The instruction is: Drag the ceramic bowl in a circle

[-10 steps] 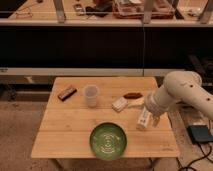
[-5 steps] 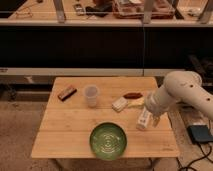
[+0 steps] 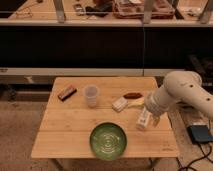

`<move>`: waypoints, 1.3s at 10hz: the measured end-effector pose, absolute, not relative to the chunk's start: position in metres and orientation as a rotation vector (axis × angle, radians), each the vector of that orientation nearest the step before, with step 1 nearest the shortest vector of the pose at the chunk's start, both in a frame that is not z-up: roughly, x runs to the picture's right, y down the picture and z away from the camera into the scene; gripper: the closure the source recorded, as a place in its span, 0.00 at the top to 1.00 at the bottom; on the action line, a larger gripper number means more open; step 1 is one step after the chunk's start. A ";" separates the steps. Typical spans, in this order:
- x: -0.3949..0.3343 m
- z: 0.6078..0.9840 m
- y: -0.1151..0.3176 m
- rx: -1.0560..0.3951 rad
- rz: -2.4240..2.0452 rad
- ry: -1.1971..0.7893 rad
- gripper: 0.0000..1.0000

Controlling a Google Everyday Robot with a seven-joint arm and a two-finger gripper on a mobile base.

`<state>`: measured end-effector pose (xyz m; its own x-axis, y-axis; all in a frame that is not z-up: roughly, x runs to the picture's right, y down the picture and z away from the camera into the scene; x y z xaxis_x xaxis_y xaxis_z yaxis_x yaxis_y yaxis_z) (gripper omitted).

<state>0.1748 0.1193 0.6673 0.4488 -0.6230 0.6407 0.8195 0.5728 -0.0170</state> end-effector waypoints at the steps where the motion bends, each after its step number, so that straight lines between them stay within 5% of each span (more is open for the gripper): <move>1: 0.175 0.667 0.119 -0.349 -0.915 -0.632 0.80; 10: 0.175 0.667 0.120 -0.349 -0.914 -0.633 0.80; 13: 0.161 0.672 0.152 -0.323 -0.925 -0.683 0.80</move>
<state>0.1614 0.1516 0.6717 0.4136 -0.6227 0.6642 0.8181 0.5744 0.0291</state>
